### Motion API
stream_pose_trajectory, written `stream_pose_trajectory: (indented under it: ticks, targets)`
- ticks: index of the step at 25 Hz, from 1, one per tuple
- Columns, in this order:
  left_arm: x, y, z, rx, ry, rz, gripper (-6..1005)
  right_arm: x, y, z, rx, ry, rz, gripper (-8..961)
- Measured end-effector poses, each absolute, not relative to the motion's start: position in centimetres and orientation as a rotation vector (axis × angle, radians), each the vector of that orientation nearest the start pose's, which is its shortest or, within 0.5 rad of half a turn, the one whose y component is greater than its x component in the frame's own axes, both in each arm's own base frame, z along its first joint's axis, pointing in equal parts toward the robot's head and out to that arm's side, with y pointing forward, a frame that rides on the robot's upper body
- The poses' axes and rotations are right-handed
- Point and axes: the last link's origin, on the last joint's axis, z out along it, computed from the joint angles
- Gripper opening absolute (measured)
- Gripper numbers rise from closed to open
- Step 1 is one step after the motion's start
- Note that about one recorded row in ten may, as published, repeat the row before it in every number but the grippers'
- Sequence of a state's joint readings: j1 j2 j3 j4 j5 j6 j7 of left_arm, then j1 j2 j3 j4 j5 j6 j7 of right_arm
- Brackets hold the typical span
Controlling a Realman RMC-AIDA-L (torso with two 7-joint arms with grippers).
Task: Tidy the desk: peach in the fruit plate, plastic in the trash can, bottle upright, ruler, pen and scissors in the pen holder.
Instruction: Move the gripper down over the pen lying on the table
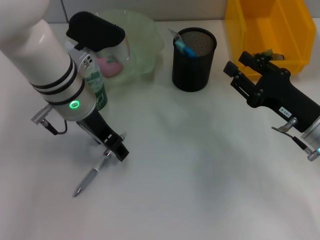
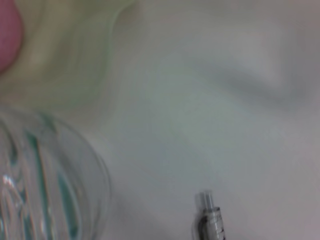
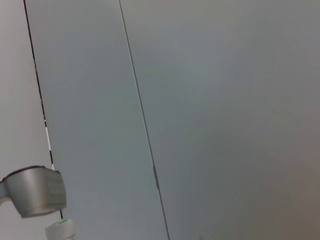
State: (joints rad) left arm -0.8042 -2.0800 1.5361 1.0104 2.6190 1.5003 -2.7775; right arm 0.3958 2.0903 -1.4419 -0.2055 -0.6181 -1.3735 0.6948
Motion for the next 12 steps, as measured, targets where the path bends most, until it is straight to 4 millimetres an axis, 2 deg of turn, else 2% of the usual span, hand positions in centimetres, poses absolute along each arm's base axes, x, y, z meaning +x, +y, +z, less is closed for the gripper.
stream_pose_trajectory:
  ticks: [12]
  targets:
    - [-17.85, 36.14, -5.44, -2.535, -1.083, 0.782, 735, 27.94, 30.15, -4.33, -2.108, 0.558, 1.085, 484]
